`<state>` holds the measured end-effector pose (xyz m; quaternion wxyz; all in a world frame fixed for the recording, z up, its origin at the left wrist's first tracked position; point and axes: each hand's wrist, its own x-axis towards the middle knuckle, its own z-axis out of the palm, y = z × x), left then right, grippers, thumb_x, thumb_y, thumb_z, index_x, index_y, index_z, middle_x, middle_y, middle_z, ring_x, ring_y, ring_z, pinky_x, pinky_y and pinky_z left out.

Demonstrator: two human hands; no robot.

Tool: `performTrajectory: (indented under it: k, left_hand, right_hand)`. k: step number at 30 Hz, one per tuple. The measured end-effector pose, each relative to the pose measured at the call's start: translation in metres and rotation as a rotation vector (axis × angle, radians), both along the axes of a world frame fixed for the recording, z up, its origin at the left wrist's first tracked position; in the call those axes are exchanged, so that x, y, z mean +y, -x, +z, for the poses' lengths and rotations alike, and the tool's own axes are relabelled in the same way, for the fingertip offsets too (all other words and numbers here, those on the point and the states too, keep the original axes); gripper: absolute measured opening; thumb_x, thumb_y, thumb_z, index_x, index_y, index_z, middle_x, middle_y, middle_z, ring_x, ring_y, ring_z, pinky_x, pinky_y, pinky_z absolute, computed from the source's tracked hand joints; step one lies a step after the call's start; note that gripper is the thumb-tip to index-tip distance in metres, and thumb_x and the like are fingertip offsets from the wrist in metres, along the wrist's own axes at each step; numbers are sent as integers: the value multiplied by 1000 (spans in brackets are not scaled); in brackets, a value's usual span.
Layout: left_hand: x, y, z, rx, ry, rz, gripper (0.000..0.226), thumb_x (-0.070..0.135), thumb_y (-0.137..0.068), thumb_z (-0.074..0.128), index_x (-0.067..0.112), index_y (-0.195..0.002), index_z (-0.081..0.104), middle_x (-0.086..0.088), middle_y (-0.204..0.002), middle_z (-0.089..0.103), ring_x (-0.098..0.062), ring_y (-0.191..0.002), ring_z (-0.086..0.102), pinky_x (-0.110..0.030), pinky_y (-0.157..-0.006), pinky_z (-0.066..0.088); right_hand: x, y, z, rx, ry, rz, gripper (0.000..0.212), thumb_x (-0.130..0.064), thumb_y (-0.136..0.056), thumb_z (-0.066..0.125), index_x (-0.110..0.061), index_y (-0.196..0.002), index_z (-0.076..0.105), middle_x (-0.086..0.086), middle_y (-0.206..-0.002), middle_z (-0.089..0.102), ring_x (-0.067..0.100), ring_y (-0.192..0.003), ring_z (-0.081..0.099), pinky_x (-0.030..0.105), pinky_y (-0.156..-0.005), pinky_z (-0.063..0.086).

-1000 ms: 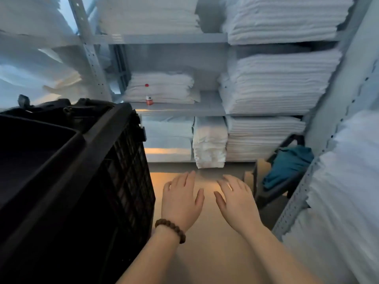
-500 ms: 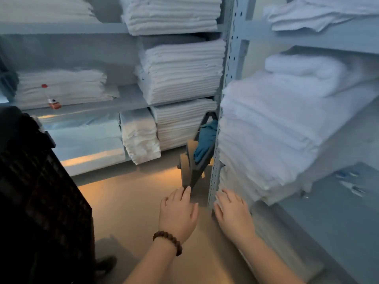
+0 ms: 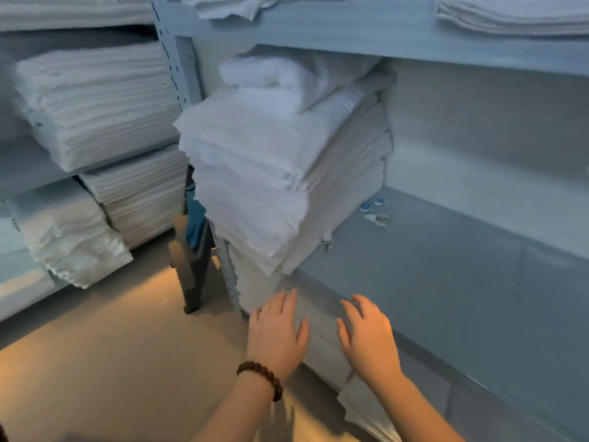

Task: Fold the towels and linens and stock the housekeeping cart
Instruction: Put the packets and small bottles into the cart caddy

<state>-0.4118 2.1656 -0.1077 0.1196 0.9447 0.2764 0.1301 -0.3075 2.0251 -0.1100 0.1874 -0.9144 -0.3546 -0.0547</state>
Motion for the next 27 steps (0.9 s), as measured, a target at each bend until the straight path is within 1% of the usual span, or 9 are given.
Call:
performTrajectory:
  k: [4,8,11,16,19,21,22,25,27]
  left_hand:
    - [-16,-33,0,6,-2,-92,60,48,-95,38,23,-150,29,4,-150,37,-12,-138,32,-33,-110,27]
    - [-14,-69,-3,13,13,-162,60,49,-97,34,25,-151,25,5,-153,31,-11,-141,27,-33,-113,23]
    - [-4,-98,-4,18,29,-201,58,49,-97,35,24,-149,28,4,-150,35,-13,-139,30,-34,-111,25]
    - [31,-146,-4,55,19,-251,58,49,-94,38,26,-147,29,2,-148,38,-16,-135,36,-35,-106,30]
    - [57,-170,-6,42,11,-276,62,49,-93,42,23,-149,30,0,-149,39,-18,-136,36,-35,-105,29]
    - [72,-187,-10,68,-3,-299,64,49,-95,38,22,-152,23,-1,-153,33,-18,-140,30,-34,-109,26]
    - [78,-196,-13,87,10,-303,65,50,-96,35,23,-153,18,-1,-156,27,-17,-142,26,-34,-111,23]
    - [89,-223,-24,130,73,-309,66,49,-97,34,25,-153,8,-1,-161,12,-18,-146,14,-35,-116,16]
    - [93,-240,-36,96,78,-314,66,47,-97,35,26,-154,8,-4,-161,10,-20,-146,14,-34,-116,17]
  right_hand:
    - [-25,-22,-3,21,10,-104,37,-25,-91,61,-10,-124,60,13,-131,54,33,-119,53,44,-94,44]
    - [-29,-46,-9,60,58,-182,41,-38,-98,42,-22,-135,48,1,-146,38,25,-130,41,37,-103,35]
    - [-23,-72,-14,86,66,-212,43,-36,-96,43,-24,-137,45,-1,-149,34,22,-136,34,33,-109,28]
    - [6,-118,-19,114,112,-259,46,-39,-97,37,-29,-142,36,-3,-153,26,18,-140,26,27,-109,22]
    - [27,-143,-18,102,96,-292,44,-34,-95,46,-24,-138,46,3,-149,36,23,-136,35,34,-107,29]
    - [36,-161,-22,68,28,-293,41,-25,-90,57,-15,-129,56,11,-140,48,30,-130,44,40,-103,36]
    - [39,-169,-25,61,32,-295,40,-24,-90,58,-14,-129,57,11,-139,49,31,-129,45,40,-103,37]
    - [48,-200,-38,48,99,-298,43,-30,-93,51,-19,-134,51,7,-144,43,26,-133,39,37,-105,32]
    - [56,-226,-51,37,125,-278,45,-34,-94,47,-22,-137,47,4,-147,38,24,-135,35,35,-107,29]
